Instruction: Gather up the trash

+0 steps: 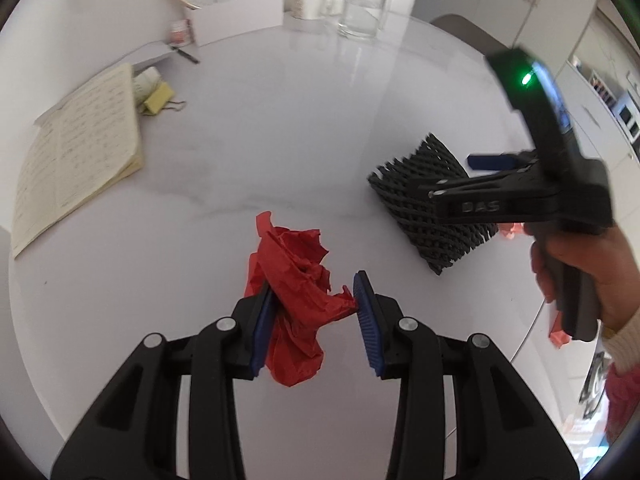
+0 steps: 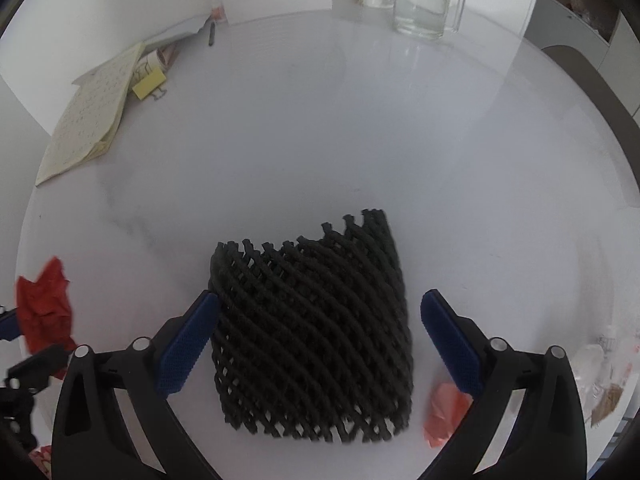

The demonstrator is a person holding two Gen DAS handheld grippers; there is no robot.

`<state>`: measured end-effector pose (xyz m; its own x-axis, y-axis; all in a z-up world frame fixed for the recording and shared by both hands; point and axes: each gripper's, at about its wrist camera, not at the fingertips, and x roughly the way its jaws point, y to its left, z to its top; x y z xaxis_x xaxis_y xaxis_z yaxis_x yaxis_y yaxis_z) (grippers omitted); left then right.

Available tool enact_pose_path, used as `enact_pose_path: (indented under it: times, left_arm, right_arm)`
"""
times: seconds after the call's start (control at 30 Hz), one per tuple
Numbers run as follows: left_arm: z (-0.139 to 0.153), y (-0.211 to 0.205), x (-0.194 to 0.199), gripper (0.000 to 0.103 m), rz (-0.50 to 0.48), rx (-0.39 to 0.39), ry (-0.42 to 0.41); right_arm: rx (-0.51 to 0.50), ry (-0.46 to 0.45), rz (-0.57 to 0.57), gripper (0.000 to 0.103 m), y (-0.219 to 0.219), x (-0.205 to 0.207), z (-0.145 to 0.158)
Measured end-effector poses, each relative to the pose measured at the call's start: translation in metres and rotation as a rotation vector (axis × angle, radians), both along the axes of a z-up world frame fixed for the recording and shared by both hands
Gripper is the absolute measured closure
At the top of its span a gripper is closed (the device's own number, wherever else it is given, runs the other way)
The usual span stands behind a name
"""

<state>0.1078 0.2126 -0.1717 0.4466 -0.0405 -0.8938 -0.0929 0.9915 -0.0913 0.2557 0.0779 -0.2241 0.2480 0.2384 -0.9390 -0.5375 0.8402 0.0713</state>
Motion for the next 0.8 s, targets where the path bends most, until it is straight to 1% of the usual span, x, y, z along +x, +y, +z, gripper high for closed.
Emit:
enact_pose_path:
  times: [0.03, 0.07, 0.1, 0.13, 0.17, 0.2, 0.23, 0.3, 0.37, 0.43, 0.5, 0.53, 0.57, 0.6, 0.63, 0.67, 0.7, 0.73, 0.8]
  left_arm:
    - [0.003, 0.001, -0.002, 0.065, 0.004, 0.003, -0.007]
    - [0.005, 0.002, -0.004, 0.065, 0.007, 0.008, -0.012]
    - [0.008, 0.002, -0.005, 0.065, 0.010, 0.012, -0.018]
    - [0.010, 0.002, -0.006, 0.065, 0.011, 0.014, -0.023]
    - [0.012, 0.002, -0.006, 0.065, 0.009, 0.013, -0.027]
    - [0.014, 0.001, -0.006, 0.065, 0.005, 0.014, -0.033]
    - [0.018, -0.003, -0.007, 0.065, -0.003, 0.013, -0.039]
    - [0.023, -0.010, -0.008, 0.065, -0.025, 0.015, -0.054]
    - [0.028, -0.019, -0.009, 0.065, -0.054, 0.015, -0.063]
    - [0.035, -0.029, -0.012, 0.065, -0.091, 0.016, -0.086]
    - [0.039, -0.038, -0.015, 0.065, -0.119, 0.021, -0.101]
    - [0.040, -0.042, -0.017, 0.065, -0.136, 0.017, -0.100]
    - [0.041, -0.044, -0.018, 0.065, -0.142, 0.013, -0.099]
    - [0.041, -0.046, -0.020, 0.065, -0.148, 0.006, -0.099]
    - [0.043, -0.046, -0.022, 0.065, -0.151, 0.001, -0.101]
    - [0.044, -0.046, -0.025, 0.065, -0.153, -0.004, -0.105]
    - [0.045, -0.045, -0.027, 0.065, -0.154, -0.008, -0.106]
    - [0.046, -0.045, -0.028, 0.065, -0.156, -0.009, -0.105]
    - [0.045, -0.041, -0.031, 0.065, -0.152, -0.005, -0.104]
  right_arm:
    - [0.000, 0.015, 0.002, 0.039, 0.001, -0.001, -0.001]
    - [0.004, 0.015, 0.003, 0.053, 0.002, -0.003, 0.000]
    - [0.007, 0.008, 0.007, 0.060, 0.001, -0.006, 0.002]
    - [0.010, 0.010, 0.011, 0.078, 0.000, -0.009, 0.004]
    - [0.021, 0.020, 0.013, 0.091, -0.002, -0.012, 0.007]
    - [0.033, 0.016, 0.007, 0.095, -0.006, -0.016, 0.012]
    - [0.046, 0.006, -0.001, 0.096, -0.012, -0.021, 0.018]
    - [0.070, -0.002, -0.024, 0.097, -0.020, -0.029, 0.028]
    - [0.118, -0.019, -0.059, 0.098, -0.036, -0.043, 0.045]
    - [0.156, -0.043, -0.093, 0.098, -0.054, -0.060, 0.064]
    - [0.189, -0.042, -0.124, 0.098, -0.065, -0.069, 0.073]
    - [0.209, -0.041, -0.130, 0.096, -0.069, -0.070, 0.076]
    - [0.210, -0.040, -0.130, 0.089, -0.070, -0.071, 0.078]
    - [0.198, -0.039, -0.126, 0.079, -0.069, -0.072, 0.079]
    - [0.178, -0.056, -0.120, 0.053, -0.066, -0.073, 0.080]
    - [0.163, -0.079, -0.114, 0.032, -0.062, -0.075, 0.080]
    - [0.145, -0.101, -0.100, 0.026, -0.058, -0.075, 0.079]
    - [0.131, -0.105, -0.079, 0.023, -0.052, -0.073, 0.077]
    - [0.113, -0.088, -0.050, 0.023, -0.045, -0.068, 0.070]
